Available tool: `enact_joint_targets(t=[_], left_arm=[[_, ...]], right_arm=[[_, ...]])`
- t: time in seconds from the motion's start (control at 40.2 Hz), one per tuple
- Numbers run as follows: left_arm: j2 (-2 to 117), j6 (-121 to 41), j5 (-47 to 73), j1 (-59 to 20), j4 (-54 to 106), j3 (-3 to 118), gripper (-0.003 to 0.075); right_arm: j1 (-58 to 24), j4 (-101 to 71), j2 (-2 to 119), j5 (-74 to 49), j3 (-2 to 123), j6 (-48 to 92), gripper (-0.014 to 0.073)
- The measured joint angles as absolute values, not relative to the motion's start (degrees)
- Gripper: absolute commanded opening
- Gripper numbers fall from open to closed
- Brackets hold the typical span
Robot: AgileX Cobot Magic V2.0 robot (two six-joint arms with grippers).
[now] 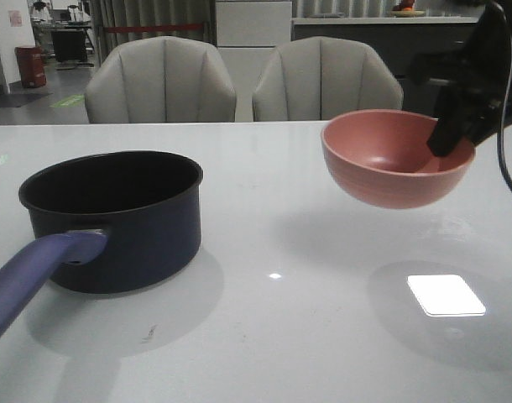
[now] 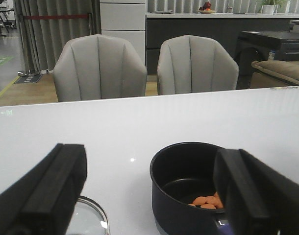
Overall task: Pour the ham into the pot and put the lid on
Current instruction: 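Carry the empty pink bowl back and lower it onto the table with the right gripper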
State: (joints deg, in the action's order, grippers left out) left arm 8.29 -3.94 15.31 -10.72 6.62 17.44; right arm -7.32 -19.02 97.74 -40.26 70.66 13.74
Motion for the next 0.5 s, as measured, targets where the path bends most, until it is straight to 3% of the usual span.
enact_joint_targets(t=[0.298, 0.497], left_arm=[[8.29, -3.94, 15.31, -10.72, 6.62, 17.44, 0.0571], [8.29, -3.94, 15.31, -10.72, 6.62, 17.44, 0.0571]], right_arm=[[-6.93, -19.0, 104.59, -40.61, 70.66, 13.08, 0.0185], [-6.93, -19.0, 106.56, -39.75, 70.66, 12.97, 0.0346]])
